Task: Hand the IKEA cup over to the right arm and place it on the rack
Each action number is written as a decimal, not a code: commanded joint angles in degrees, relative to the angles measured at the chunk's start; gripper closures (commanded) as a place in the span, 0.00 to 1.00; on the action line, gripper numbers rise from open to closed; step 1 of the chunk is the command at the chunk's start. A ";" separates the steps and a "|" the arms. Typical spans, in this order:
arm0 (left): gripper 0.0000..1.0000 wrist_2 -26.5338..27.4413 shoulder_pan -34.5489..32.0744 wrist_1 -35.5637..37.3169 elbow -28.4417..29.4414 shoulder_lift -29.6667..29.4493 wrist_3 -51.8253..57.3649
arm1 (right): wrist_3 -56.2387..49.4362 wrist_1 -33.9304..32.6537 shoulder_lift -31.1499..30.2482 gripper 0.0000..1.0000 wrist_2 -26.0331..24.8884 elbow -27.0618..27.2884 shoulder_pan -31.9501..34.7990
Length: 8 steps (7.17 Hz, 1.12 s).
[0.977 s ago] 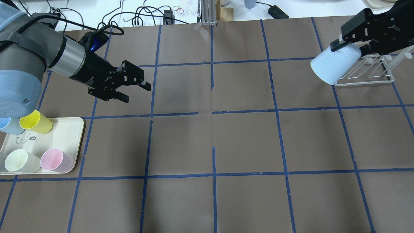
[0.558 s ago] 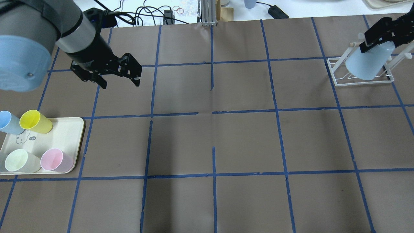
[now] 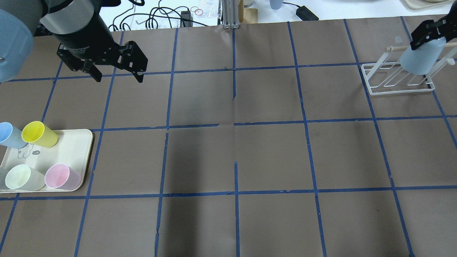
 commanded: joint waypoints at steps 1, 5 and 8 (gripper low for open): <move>0.00 -1.36 2.53 -0.11 -0.47 0.76 2.33 | -1.30 -5.39 4.36 1.00 0.72 0.02 -2.46; 0.00 -1.36 3.07 -5.30 3.12 -1.17 1.55 | -0.78 -6.11 7.45 1.00 0.72 0.19 -3.18; 0.00 -1.28 3.16 -4.69 0.93 0.41 2.08 | -0.42 -9.26 9.99 1.00 0.81 0.19 -3.18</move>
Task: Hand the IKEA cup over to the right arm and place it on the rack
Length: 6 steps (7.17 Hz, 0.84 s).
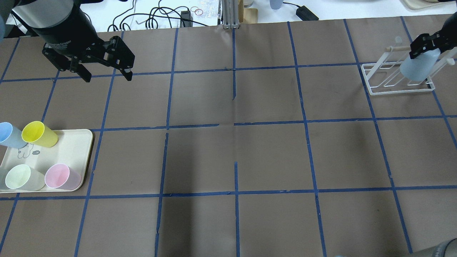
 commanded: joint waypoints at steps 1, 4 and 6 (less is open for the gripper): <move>0.00 0.06 0.05 -0.05 -0.54 0.15 -0.20 | 0.27 -2.43 1.90 1.00 0.06 0.03 0.00; 0.00 0.06 0.05 -0.40 -0.45 0.23 -0.20 | 1.24 -2.44 2.61 1.00 -0.02 0.47 0.00; 0.00 0.06 0.05 -0.40 -0.36 0.06 -0.38 | 1.33 -2.44 4.19 1.00 -0.02 0.47 0.00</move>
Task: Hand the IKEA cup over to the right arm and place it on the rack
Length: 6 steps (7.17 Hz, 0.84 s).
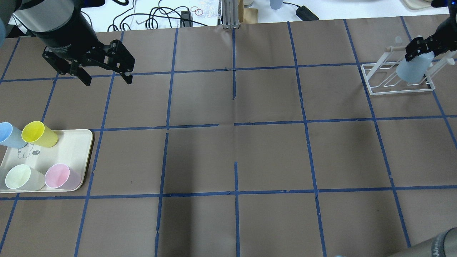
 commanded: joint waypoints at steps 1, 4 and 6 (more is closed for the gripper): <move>0.00 -0.01 0.00 0.01 -0.01 0.12 -0.01 | 0.09 0.03 1.32 1.00 -0.04 0.09 0.00; 0.00 -0.01 0.00 0.01 -0.10 0.21 -0.09 | 0.09 -0.66 3.60 1.00 -0.04 0.18 0.00; 0.00 -0.09 0.00 0.09 -0.10 0.21 -0.01 | 0.09 -0.84 3.61 0.71 -0.04 0.18 0.00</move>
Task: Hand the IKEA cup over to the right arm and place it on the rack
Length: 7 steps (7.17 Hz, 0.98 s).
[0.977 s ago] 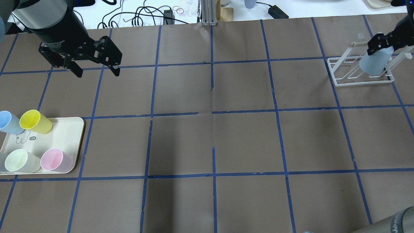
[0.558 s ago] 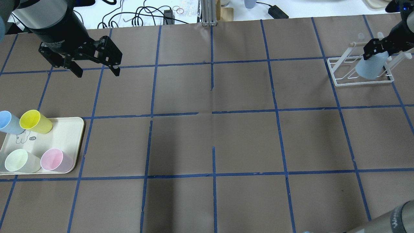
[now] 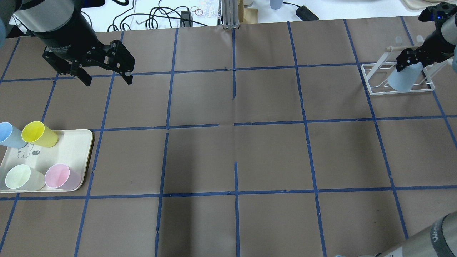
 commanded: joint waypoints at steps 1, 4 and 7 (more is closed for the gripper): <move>0.00 -0.03 0.00 0.03 -0.01 0.06 0.02 | 0.00 -0.17 0.13 0.31 0.12 0.02 0.09; 0.00 -0.03 0.00 0.03 -0.09 0.06 0.02 | 0.09 -0.17 -0.48 0.00 -0.58 -0.07 0.09; 0.00 -0.03 0.00 0.03 -0.09 0.06 0.02 | 0.52 5.14 -5.20 0.00 -0.85 -0.16 0.35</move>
